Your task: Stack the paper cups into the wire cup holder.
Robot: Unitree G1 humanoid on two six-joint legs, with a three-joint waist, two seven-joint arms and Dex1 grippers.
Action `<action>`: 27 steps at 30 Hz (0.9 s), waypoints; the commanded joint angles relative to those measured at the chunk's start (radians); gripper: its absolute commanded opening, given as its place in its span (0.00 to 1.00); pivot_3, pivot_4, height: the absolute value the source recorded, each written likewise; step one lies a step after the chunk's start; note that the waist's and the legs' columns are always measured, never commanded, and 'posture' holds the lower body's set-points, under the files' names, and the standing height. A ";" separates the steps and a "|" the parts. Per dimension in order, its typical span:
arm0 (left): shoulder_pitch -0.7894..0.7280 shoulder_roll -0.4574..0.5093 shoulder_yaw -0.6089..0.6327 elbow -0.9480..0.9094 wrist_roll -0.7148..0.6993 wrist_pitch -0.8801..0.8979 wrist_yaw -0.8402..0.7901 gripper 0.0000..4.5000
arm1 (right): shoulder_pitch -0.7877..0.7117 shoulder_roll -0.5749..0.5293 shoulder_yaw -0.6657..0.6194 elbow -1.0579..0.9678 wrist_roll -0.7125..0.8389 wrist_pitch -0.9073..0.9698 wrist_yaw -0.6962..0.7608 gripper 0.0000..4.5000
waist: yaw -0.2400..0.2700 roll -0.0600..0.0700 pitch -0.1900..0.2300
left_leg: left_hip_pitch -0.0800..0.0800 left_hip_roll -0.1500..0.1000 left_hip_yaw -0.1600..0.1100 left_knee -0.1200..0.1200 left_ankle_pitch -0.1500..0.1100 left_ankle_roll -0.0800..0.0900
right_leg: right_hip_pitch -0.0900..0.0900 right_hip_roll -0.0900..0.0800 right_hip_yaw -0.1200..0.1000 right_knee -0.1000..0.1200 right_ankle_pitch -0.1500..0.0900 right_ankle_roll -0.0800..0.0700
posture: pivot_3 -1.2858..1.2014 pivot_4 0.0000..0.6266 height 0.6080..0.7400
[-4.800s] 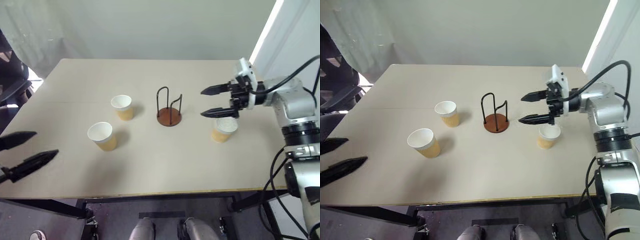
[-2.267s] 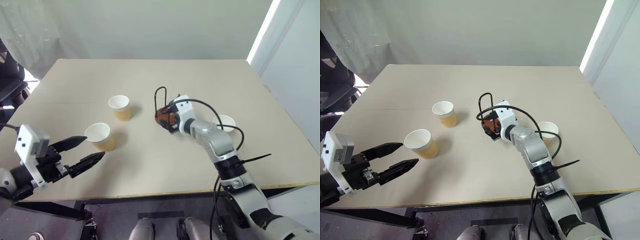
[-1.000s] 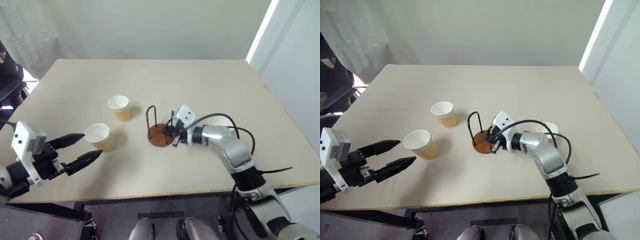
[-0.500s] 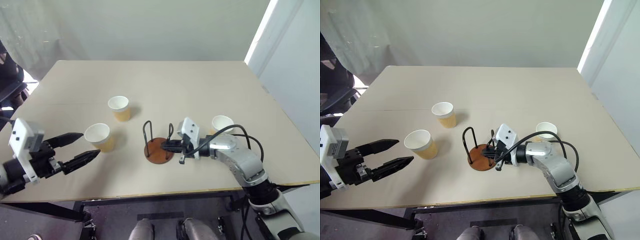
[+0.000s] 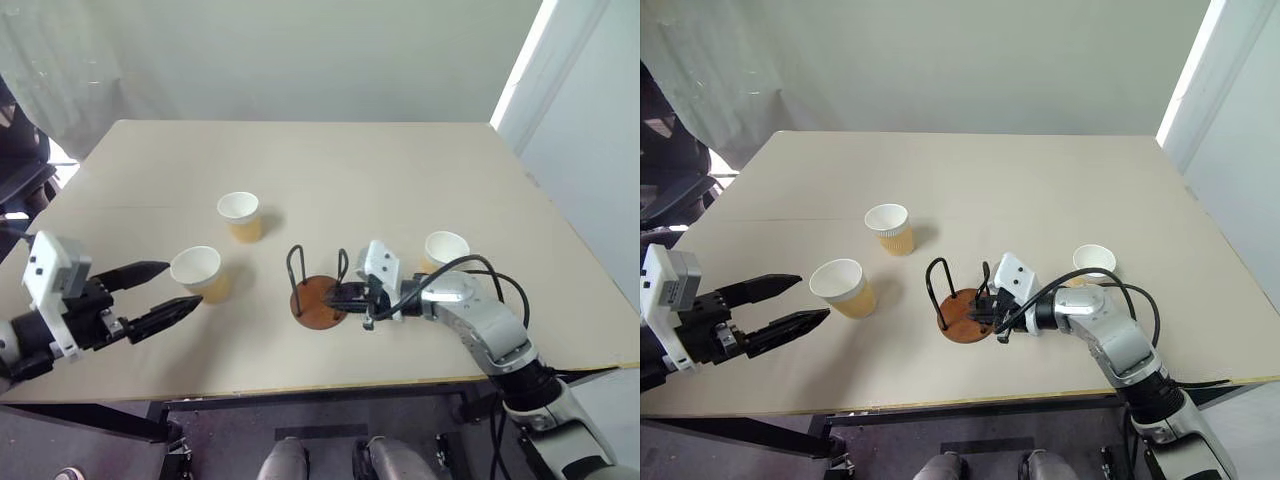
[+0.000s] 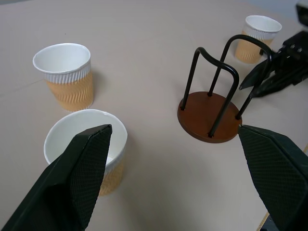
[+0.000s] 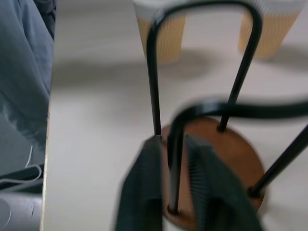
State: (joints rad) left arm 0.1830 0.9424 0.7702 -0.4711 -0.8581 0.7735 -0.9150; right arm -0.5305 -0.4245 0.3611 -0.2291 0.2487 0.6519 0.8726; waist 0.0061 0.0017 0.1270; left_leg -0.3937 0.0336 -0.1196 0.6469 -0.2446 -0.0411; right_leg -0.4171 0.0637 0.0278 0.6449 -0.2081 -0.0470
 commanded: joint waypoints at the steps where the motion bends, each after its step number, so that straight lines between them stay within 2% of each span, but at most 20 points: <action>1: -0.011 0.013 0.005 -0.001 0.008 -0.020 -0.006 1.00 | -0.010 -0.007 0.000 -0.014 -0.007 -0.032 0.009 0.48 | 0.000 0.000 0.000 | 0.000 0.000 0.000 0.000 0.000 0.000 | 0.000 0.000 0.000 0.000 0.000 0.000 | 0.52 0.24 1.00; 7: -0.016 0.014 0.006 0.006 0.016 -0.023 -0.012 1.00 | -0.019 -0.027 -0.001 -0.017 -0.002 -0.032 0.039 0.97 | 0.000 0.000 0.000 | 0.000 0.000 0.000 0.000 0.000 0.000 | 0.000 0.000 0.000 0.000 0.000 0.000 | 0.52 0.24 1.00; 8: -0.017 0.015 0.007 0.008 0.017 -0.023 -0.013 1.00 | -0.022 -0.035 -0.003 -0.019 0.000 -0.031 0.050 0.99 | 0.000 0.000 0.000 | 0.000 0.000 0.000 0.000 0.000 0.000 | 0.000 0.000 0.000 0.000 0.000 0.000 | 0.52 0.24 1.00; 12: -0.020 0.017 0.004 0.016 0.022 -0.027 -0.020 1.00 | -0.036 -0.093 -0.014 -0.030 0.017 -0.017 0.117 0.99 | 0.000 0.000 0.000 | 0.000 0.000 0.000 0.000 0.000 0.000 | 0.000 0.000 0.000 0.000 0.000 0.000 | 0.52 0.24 1.00; 16: -0.040 0.027 -0.009 0.042 0.035 -0.036 -0.032 1.00 | -0.056 -0.208 -0.047 -0.034 0.042 -0.014 0.216 0.99 | 0.004 0.000 0.000 | -0.002 0.000 0.000 0.000 0.000 0.001 | 0.000 0.000 0.000 -0.001 -0.001 0.001 | 0.52 0.24 1.00; 27: -0.088 0.033 -0.062 0.085 0.061 -0.067 -0.056 1.00 | -0.049 -0.243 -0.027 -0.062 0.048 -0.006 0.262 0.99 | 0.001 -0.001 0.000 | -0.002 0.000 0.000 0.000 0.000 0.001 | 0.000 0.001 0.001 -0.001 -0.001 0.002 | 0.52 0.24 1.00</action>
State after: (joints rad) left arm 0.1047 0.9624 0.6930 -0.3840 -0.7971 0.7234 -0.9614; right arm -0.5749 -0.6529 0.3372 -0.2466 0.2749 0.6423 1.1150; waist 0.0073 0.0008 0.1266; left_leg -0.3955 0.0337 -0.1193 0.6464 -0.2443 -0.0402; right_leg -0.4171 0.0643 0.0285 0.6441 -0.2090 -0.0449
